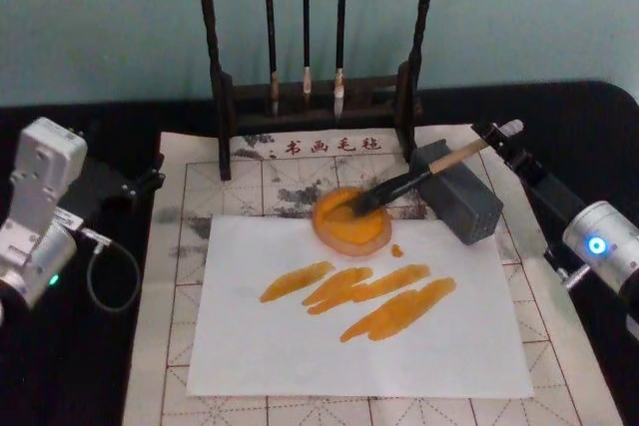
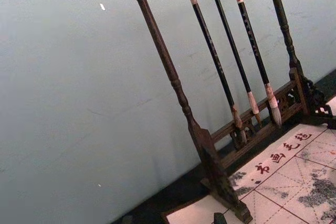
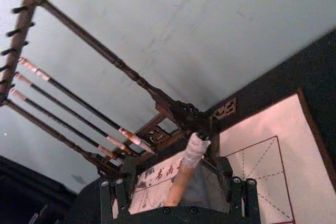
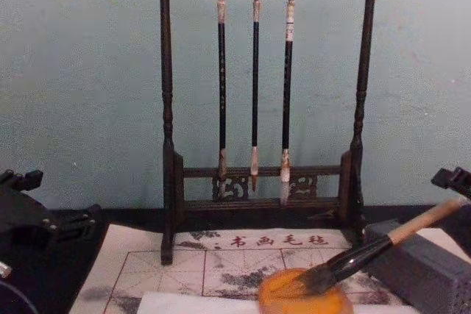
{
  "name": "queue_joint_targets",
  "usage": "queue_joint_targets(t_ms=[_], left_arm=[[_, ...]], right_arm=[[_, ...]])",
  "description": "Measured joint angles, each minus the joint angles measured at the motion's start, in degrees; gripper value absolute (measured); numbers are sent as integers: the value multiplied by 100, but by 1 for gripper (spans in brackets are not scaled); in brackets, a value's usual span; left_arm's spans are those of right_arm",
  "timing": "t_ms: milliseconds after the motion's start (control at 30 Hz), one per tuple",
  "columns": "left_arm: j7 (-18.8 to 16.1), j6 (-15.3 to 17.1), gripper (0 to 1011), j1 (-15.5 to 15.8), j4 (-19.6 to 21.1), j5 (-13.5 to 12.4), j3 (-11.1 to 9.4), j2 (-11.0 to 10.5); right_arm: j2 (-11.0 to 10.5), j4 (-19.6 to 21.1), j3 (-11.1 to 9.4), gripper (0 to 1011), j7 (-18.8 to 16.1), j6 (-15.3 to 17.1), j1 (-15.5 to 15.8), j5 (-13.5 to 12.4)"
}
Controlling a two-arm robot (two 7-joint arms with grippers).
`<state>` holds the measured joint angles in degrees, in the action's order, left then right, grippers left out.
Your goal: Pick up the brush from the inkstone, write on the paper, then place the brush back to its original position.
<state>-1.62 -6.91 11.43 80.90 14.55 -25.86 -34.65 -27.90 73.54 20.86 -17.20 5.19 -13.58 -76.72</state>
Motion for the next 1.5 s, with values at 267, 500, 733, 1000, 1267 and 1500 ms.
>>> queue_joint_targets(t_ms=[267, 500, 733, 1000, 1267, 1500], left_arm=[[0, 0, 1001, 0, 0, 0, 0, 0], [0, 0, 1001, 0, 0, 0, 0, 0], [0, 0, 1001, 0, 0, 0, 0, 0], [0, 0, 1001, 0, 0, 0, 0, 0], [0, 0, 1001, 0, 0, 0, 0, 0], [0, 0, 1001, 0, 0, 0, 0, 0]], right_arm=[[-355, 607, 53, 1000, 325, -481, 436, 830], [-600, 1055, 52, 1000, 885, -1019, 895, 1736], [-675, 1156, 63, 1002, 1336, -1435, 1159, 2524], [-658, 1076, 116, 1000, 1607, -1640, 1218, 3156], [-642, 1069, 99, 1000, 1620, -1655, 1218, 3176], [-645, 1069, 102, 1002, 1611, -1643, 1215, 3151]])
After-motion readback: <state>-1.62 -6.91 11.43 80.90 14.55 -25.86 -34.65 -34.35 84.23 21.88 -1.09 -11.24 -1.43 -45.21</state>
